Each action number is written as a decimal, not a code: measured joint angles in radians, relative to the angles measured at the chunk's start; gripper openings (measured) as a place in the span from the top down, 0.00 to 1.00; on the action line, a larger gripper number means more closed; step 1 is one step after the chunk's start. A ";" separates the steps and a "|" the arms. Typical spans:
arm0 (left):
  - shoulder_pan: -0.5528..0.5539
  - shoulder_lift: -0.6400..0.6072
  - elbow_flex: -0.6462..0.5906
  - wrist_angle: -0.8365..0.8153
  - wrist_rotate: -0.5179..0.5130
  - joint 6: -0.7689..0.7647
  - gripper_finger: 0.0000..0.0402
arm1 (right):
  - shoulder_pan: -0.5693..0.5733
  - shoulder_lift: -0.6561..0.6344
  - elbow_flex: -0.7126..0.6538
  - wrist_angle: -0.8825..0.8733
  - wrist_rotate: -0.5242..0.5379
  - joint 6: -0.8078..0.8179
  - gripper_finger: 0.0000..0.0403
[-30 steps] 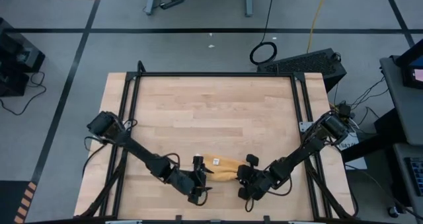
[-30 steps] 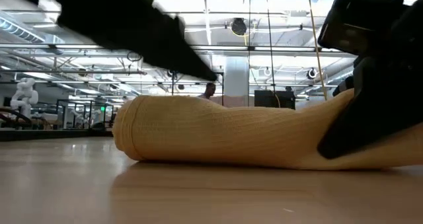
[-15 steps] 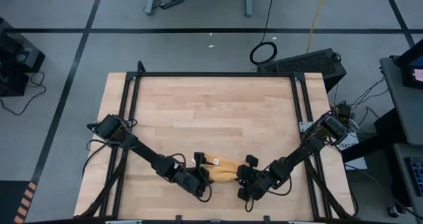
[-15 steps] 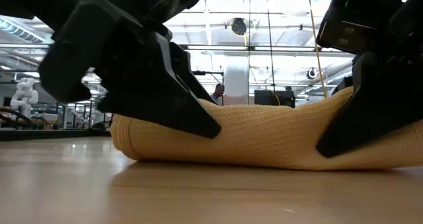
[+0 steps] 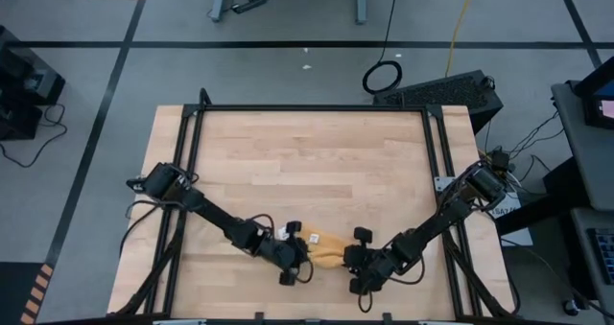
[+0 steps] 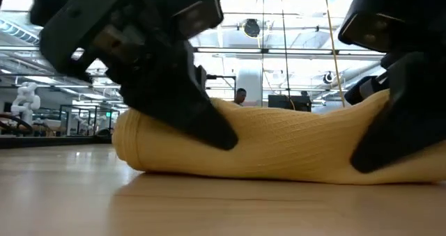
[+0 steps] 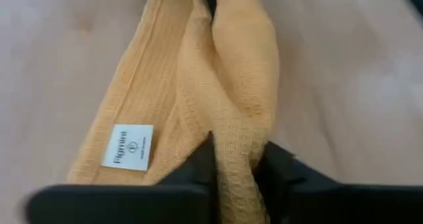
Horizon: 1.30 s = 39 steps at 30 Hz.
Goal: Roll towel into tight, uniform cylinder
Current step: Roll the orange towel
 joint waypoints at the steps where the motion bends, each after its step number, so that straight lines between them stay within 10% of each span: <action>1: 0.012 -0.001 0.000 0.004 0.037 -0.027 0.86 | 0.002 0.000 0.000 0.000 -0.011 -0.017 0.87; 19: 0.193 -0.009 0.001 0.022 0.497 -0.423 0.91 | 0.097 -0.275 -0.002 -0.266 0.010 -0.152 0.38; 31: 0.270 -0.009 0.001 0.021 0.659 -0.502 0.92 | 0.318 -0.151 -0.001 -0.072 0.429 -0.411 0.52; 39: 0.302 -0.007 0.001 0.002 0.775 -0.587 0.92 | 0.231 -0.017 -0.002 0.051 0.468 -0.402 0.74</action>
